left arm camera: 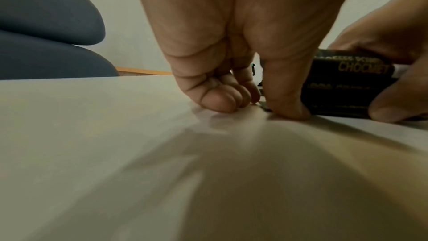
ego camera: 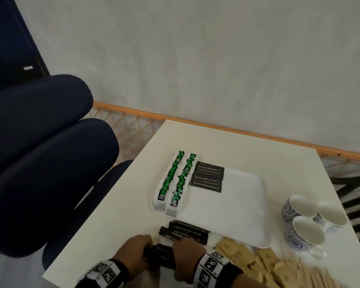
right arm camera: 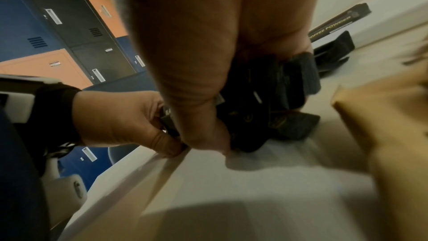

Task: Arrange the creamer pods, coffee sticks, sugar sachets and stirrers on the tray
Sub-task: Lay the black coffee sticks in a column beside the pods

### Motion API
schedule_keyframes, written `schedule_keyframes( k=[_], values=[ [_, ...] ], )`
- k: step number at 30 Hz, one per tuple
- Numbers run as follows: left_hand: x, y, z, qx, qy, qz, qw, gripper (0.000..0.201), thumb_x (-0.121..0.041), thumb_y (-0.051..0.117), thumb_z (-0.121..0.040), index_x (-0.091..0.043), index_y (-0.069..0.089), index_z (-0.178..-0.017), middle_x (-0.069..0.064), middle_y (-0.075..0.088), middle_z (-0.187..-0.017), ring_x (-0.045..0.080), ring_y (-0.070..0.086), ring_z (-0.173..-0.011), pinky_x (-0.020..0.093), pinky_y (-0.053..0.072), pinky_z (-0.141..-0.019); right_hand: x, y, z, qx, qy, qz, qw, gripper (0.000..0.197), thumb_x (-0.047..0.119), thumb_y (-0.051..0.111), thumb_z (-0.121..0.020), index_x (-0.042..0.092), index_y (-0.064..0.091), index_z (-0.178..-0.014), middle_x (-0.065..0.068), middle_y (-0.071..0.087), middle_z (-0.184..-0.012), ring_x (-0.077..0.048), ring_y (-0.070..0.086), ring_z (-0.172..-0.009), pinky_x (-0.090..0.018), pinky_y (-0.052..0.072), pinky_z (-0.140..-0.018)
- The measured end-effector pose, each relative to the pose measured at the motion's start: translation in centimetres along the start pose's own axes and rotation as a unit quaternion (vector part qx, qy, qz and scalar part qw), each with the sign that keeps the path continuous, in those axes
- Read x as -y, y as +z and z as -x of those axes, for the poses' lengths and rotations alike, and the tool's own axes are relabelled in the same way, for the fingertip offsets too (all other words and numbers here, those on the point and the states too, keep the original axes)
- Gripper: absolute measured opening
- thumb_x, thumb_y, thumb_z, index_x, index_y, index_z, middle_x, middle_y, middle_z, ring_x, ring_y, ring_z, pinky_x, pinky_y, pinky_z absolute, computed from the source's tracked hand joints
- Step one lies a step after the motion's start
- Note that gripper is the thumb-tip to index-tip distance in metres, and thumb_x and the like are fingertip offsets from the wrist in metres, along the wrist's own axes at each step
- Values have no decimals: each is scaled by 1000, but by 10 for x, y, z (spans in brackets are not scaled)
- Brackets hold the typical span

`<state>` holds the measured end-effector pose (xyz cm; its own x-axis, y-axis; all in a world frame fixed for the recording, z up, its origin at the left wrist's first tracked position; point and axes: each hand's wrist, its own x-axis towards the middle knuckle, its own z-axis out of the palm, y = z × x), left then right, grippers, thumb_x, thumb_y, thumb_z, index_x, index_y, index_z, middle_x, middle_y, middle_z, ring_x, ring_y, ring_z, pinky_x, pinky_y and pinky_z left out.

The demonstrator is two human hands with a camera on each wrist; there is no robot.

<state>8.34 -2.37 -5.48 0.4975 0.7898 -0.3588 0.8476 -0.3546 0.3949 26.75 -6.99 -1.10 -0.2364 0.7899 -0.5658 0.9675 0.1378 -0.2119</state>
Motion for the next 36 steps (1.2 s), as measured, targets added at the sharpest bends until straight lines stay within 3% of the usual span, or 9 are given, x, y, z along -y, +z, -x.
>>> schedule_keyframes(
  k=[6, 10, 13, 16, 19, 23, 28, 30, 36],
  values=[
    [6, -6, -12, 47, -8, 17, 999, 28, -46, 61, -68, -33, 36, -65, -16, 45, -72, 7, 48, -79, 13, 36, -65, -3, -6, -7, 29, -2, -29, 999, 39, 15, 63, -88, -5, 55, -121, -24, 57, -124, -37, 54, -116, -40, 44, -98],
    [3, -10, -21, 84, -14, 40, 996, 39, -69, 35, -50, -32, 35, -63, -19, 44, -69, 8, 59, -92, 17, 42, -79, -4, -7, -12, 44, 17, -50, 998, 38, 14, 54, -94, -8, 52, -126, -26, 52, -131, -38, 50, -123, -42, 38, -103],
    [-3, -23, -23, 121, 17, 54, 991, 30, -65, 37, -56, -37, 41, -67, -12, 62, -99, 11, 56, -114, 18, 39, -98, -4, -10, -15, 63, 26, -67, 995, 37, 13, 51, -97, -8, 50, -127, -27, 51, -132, -38, 49, -123, -43, 38, -103],
    [-10, -33, -25, 93, 63, 54, 992, 17, -35, 53, -92, -29, 60, -106, 0, 52, -136, 10, 44, -129, 14, 24, -106, -2, -12, -16, 66, 35, -67, 995, 33, 9, 49, -97, -12, 52, -123, -30, 53, -127, -41, 52, -119, -46, 41, -98],
    [-6, -31, -28, 104, 52, 85, 990, 28, -22, 41, -102, -16, 48, -128, 4, 43, -145, 10, 38, -134, 12, 19, -107, 1, -13, -15, 61, 41, -53, 996, 36, 12, 61, -91, -13, 56, -116, -31, 57, -118, -43, 56, -111, -47, 47, -91],
    [-7, -30, -33, 165, 60, 66, 982, 32, -39, 56, -92, -31, 48, -122, -3, 51, -137, 11, 44, -130, 15, 26, -105, 0, -12, -16, 37, 42, -48, 997, 44, 25, 76, -79, -9, 63, -106, -27, 64, -103, -41, 63, -99, -45, 54, -82],
    [-5, -50, -42, 258, 52, 60, 963, 19, -53, 71, -63, -44, 64, -78, -20, 64, -96, 2, 59, -100, 16, 44, -90, -6, -14, -12, 2, 24, -61, 998, 44, 30, 75, -79, -6, 64, -102, -24, 66, -97, -39, 63, -94, -42, 54, -81],
    [2, -56, -50, 263, 51, 50, 962, 30, -53, 77, -59, -38, 66, -82, -19, 65, -87, -3, 59, -87, 13, 45, -79, -9, -20, -10, -9, 16, -87, 996, 37, 28, 74, -78, -1, 66, -98, -20, 67, -92, -35, 65, -89, -38, 54, -78],
    [-5, -94, -72, 211, 75, 177, 958, 60, -57, 83, -57, -36, 59, -108, -10, 68, -98, 3, 63, -91, 22, 51, -84, -35, -74, -4, -85, 27, -275, 957, 12, 28, 72, -77, 22, 61, -80, 3, 62, -75, -15, 60, -72, -22, 44, -66]
  ],
)
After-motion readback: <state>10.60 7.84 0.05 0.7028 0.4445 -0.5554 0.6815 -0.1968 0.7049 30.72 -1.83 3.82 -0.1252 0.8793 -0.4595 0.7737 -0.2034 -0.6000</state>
